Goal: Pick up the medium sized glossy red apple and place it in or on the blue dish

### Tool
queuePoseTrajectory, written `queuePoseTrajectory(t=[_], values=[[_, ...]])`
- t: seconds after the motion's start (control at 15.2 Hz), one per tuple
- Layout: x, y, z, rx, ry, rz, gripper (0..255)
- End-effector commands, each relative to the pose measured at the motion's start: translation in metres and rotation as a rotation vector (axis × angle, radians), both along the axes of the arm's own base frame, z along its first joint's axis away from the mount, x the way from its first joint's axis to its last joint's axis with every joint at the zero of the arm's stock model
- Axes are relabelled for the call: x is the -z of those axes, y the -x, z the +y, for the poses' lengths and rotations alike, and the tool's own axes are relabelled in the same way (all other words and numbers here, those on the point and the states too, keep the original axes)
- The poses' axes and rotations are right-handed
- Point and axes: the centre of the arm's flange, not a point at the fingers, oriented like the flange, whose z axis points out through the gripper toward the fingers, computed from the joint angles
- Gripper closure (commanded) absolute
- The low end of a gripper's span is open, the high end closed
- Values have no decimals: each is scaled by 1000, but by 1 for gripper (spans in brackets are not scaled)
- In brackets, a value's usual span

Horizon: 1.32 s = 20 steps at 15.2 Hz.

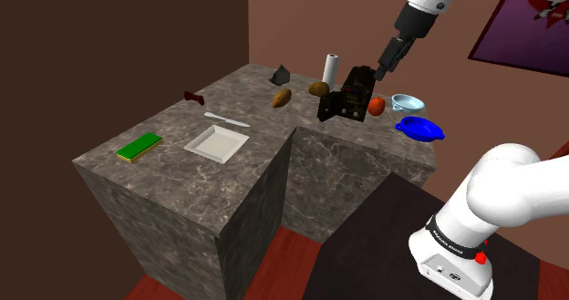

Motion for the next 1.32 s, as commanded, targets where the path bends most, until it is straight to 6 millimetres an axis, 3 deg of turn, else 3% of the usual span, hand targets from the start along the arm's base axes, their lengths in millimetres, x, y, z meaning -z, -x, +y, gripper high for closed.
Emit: queuePoseTrajectory(t=[0.0,1.25], values=[[0,0,0,0,0,0,0],[101,-49,-235,-194,-32,56,0]])
